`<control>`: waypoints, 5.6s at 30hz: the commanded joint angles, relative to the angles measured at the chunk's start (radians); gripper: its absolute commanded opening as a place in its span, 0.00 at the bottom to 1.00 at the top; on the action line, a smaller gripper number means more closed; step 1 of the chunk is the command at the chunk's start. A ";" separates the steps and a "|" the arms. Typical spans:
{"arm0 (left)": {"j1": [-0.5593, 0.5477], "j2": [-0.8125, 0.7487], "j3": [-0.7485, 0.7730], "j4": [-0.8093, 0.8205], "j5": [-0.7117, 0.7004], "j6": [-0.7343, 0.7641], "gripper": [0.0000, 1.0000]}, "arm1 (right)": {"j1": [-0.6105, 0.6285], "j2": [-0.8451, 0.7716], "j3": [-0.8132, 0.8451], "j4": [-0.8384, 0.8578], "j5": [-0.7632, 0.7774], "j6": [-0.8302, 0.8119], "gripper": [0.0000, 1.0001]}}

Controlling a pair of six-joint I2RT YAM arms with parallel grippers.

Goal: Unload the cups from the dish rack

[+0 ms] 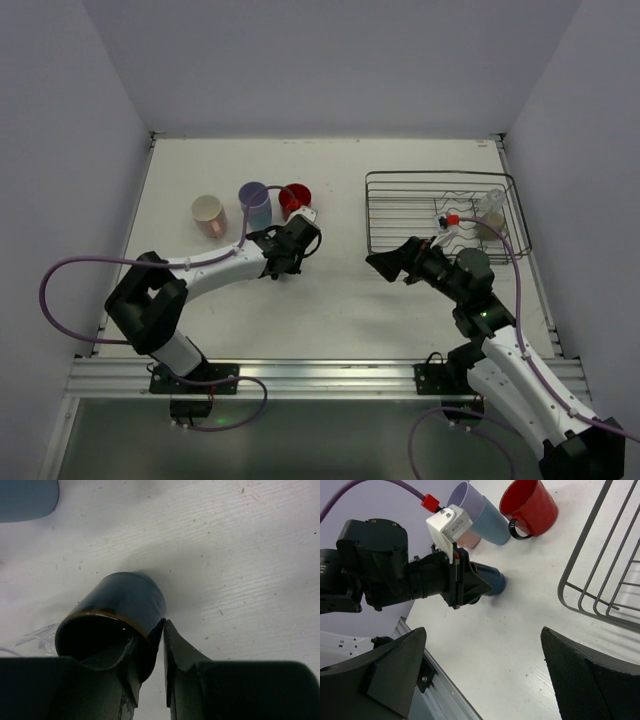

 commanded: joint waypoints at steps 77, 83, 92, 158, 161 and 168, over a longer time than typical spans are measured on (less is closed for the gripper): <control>0.067 -1.164 -0.265 0.022 0.253 0.121 0.88 | -0.677 1.089 0.755 -0.397 0.678 -0.261 0.39; 0.116 -1.137 -0.268 0.035 0.315 0.126 0.88 | -0.677 0.927 0.683 -0.328 0.655 -0.240 0.26; 0.125 -1.092 -0.268 0.064 0.356 0.118 0.88 | -0.677 0.703 0.570 -0.247 0.565 -0.169 0.23; -0.038 -0.440 -0.134 0.453 0.510 -0.043 0.00 | 0.036 0.411 0.028 0.736 -0.112 0.480 0.99; -0.038 -0.356 -0.091 0.401 0.478 -0.008 0.00 | 0.030 0.283 0.045 0.485 -0.019 0.327 0.99; -0.039 -0.088 0.053 0.381 0.412 0.034 0.00 | 0.030 -0.055 0.135 0.005 0.305 0.003 0.99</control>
